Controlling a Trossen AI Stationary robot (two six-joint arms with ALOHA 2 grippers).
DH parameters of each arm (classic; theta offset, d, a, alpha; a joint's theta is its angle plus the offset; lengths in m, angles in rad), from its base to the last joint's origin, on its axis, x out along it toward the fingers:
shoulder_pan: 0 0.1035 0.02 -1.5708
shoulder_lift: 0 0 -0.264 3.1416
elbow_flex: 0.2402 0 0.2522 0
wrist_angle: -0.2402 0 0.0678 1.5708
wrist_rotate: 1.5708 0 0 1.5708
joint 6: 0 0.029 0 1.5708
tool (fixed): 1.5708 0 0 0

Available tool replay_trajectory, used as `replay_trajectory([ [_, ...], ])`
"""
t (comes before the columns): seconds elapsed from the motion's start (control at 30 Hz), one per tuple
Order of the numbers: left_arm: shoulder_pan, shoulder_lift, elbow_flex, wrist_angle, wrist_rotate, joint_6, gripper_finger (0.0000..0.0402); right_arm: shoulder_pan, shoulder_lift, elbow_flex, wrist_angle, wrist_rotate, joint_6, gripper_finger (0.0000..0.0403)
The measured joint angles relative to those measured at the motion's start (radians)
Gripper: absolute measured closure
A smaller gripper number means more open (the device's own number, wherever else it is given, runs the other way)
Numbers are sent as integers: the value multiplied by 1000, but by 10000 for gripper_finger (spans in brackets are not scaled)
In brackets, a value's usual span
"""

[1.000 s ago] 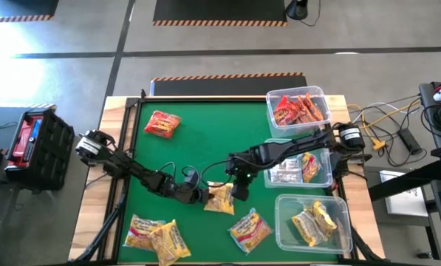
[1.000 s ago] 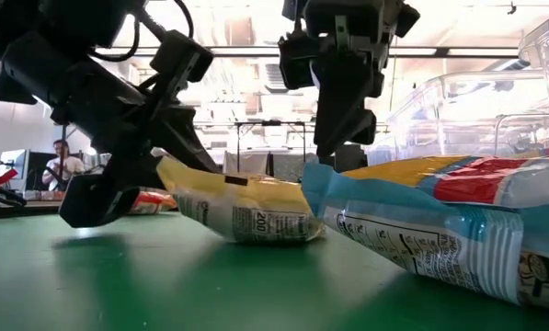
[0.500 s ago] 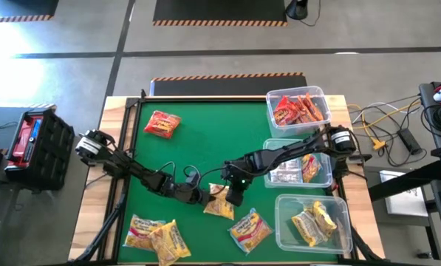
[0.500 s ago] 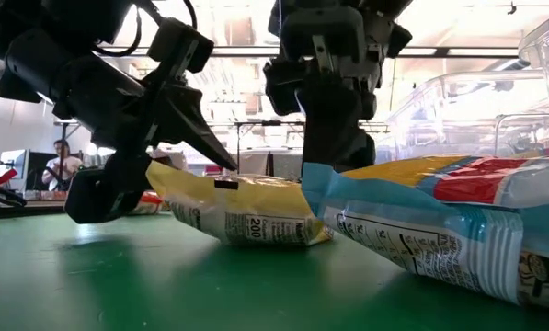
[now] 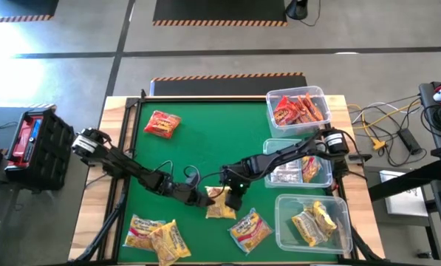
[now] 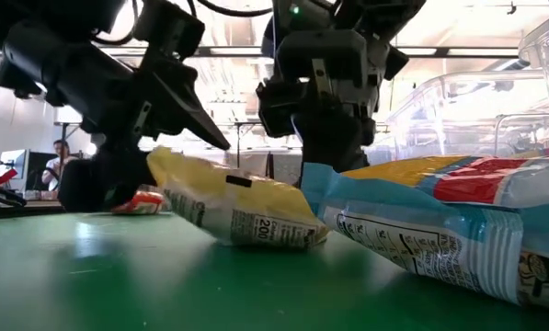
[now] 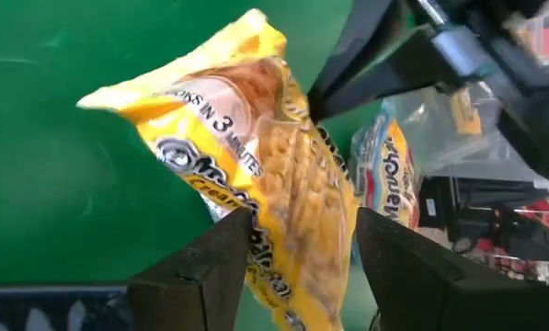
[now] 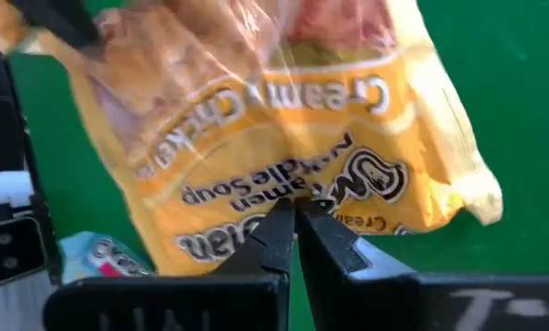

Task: Sort Maruchan noodles
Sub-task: Put the bottom right yellow noodle pack into the bottom transparent bin

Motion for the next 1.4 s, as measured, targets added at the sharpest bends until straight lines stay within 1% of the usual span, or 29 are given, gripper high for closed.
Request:
replay_trajectory([
  [0.23, -28, -98, 1, -186, -12, -18, 218, -1, 47, -36, 53, 2, -17, 394],
  [0.3, -38, -107, 1, -218, -37, -49, 218, -2, 66, -47, 67, 3, -19, 394],
  [0.4, -39, -97, 1, -183, -88, -84, 218, -2, 83, -51, 76, 6, -19, 394],
  [0.57, -37, -66, 10, -107, -150, -93, 218, -5, 85, -53, 107, 8, -20, 394],
  [0.73, -37, -30, 21, -104, -156, -137, 218, -7, 85, -54, 114, 8, -24, 394],
  [0.9, -34, -22, 27, -102, -155, -141, 215, -7, 85, -55, 120, 9, -26, 394],
  [1.0, -28, -12, 44, -102, -173, -141, 207, -7, 85, -55, 124, 10, -29, 394],
  [1.1, -21, 26, 79, -105, -203, -130, 194, -7, 85, -55, 126, 11, -30, 394],
  [1.27, -10, 103, 142, -101, -184, -114, 172, -7, 85, -55, 125, 8, -37, 394],
  [1.4, -4, 107, 151, -106, -165, -117, 168, -7, 85, -56, 124, 6, -39, 394],
])
